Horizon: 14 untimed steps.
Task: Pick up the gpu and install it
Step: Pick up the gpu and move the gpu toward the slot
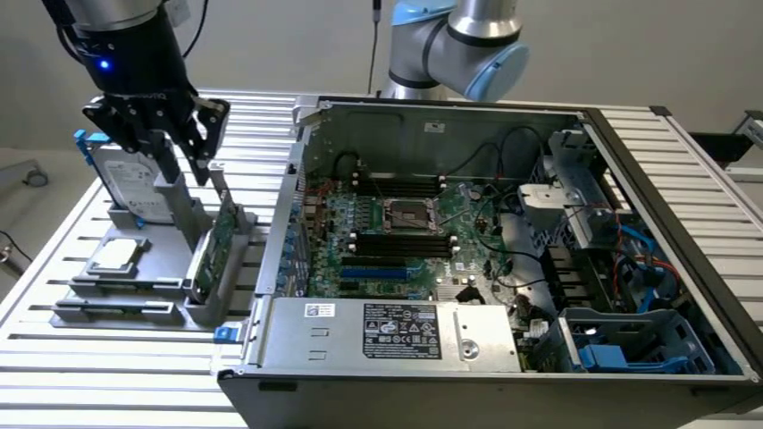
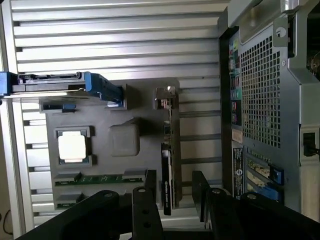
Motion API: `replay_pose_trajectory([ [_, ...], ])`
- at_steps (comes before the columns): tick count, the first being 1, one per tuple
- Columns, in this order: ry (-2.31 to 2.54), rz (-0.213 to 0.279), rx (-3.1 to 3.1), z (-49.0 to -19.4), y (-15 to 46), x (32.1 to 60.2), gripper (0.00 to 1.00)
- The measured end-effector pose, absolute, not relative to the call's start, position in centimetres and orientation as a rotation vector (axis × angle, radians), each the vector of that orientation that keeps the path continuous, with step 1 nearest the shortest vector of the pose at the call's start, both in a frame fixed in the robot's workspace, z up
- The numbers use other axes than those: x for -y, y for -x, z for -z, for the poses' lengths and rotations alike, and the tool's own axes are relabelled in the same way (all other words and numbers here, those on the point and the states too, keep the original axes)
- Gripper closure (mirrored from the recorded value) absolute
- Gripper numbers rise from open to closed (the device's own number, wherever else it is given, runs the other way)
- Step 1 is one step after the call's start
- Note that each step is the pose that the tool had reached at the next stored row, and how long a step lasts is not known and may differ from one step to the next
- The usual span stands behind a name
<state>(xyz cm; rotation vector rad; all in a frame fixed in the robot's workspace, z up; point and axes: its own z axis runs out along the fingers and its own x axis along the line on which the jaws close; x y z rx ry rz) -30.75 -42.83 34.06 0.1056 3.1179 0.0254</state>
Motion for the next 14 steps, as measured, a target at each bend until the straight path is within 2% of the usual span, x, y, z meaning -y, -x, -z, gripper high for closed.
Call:
replay_pose_trajectory([
  [14, -0.105, -0.025, -3.118, -31.5, 30.8, 43.8, 0.58],
])
